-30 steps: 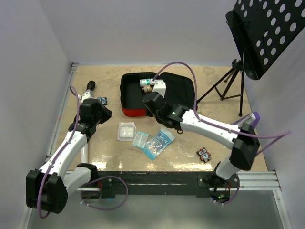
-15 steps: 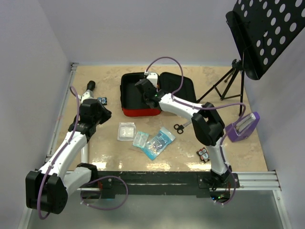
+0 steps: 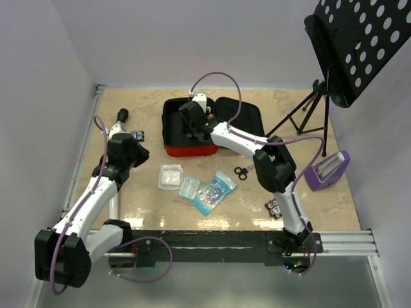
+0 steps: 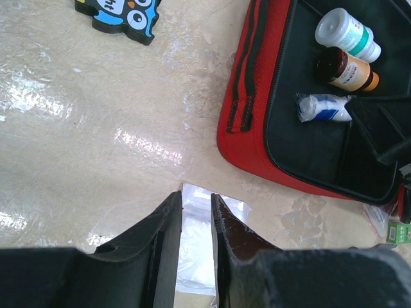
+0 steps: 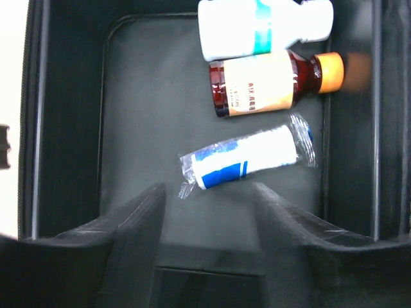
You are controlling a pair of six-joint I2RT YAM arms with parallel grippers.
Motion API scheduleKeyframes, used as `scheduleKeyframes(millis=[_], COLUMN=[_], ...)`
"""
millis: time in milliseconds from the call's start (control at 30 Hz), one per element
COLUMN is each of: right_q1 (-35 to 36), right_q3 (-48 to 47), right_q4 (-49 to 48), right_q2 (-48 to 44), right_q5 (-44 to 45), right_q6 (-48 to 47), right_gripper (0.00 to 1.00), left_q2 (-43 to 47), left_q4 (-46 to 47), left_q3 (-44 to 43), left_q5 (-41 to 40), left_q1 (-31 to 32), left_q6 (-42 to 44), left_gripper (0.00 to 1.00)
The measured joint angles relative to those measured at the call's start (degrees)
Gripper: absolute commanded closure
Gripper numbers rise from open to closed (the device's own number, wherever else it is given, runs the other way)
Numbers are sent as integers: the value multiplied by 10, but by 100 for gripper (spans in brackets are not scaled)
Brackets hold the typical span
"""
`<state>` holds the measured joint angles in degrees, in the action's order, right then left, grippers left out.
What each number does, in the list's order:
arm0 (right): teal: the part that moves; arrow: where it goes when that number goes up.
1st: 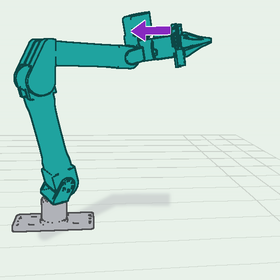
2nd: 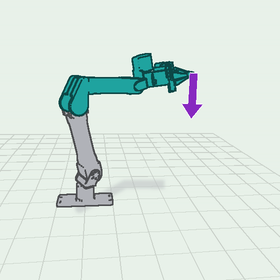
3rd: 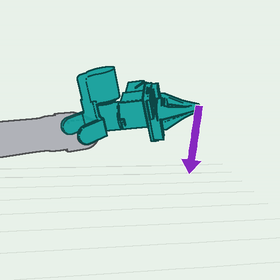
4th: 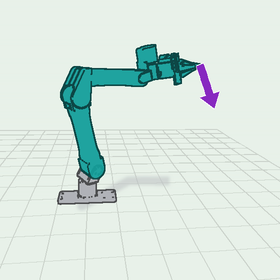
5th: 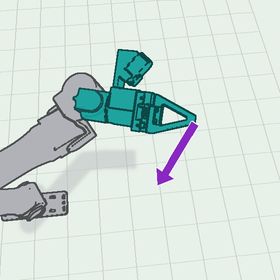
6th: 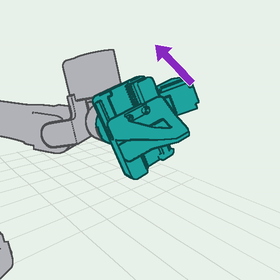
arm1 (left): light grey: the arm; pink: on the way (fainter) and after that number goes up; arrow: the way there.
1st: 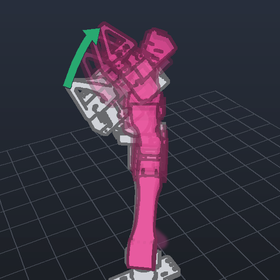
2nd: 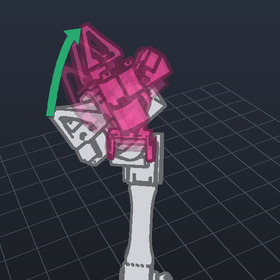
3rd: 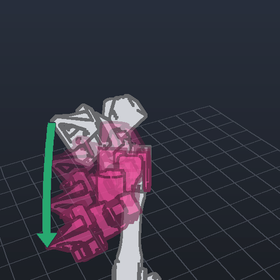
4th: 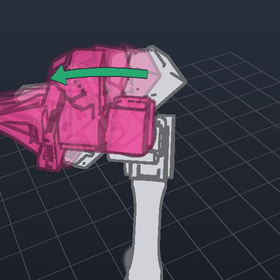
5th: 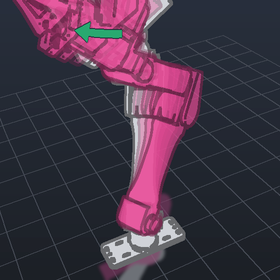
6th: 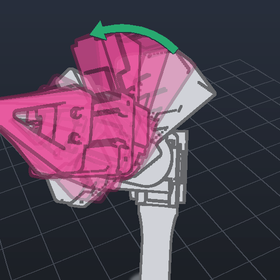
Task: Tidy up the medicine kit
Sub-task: Place the medical item at the medicine box.
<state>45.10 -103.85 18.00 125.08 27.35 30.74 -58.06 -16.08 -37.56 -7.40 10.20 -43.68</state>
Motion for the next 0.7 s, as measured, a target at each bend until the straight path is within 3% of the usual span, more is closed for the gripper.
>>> scheduleKeyframes(millis=[133,267,700], right_q1=[1,2,3], right_q3=[15,22,-5], right_q4=[-15,-19,9], right_q2=[-7,-6,66], right_q5=[-19,-49,-88], right_q6=[-40,-75,-109], right_gripper=[76,100,100], left_q2=[0,-5,-14], left_q4=[0,0,0], left_q3=[0,0,0], left_q5=[-2,0,4], left_q1=[0,0,0], left_q6=[0,0,0], left_gripper=[71,71,71])
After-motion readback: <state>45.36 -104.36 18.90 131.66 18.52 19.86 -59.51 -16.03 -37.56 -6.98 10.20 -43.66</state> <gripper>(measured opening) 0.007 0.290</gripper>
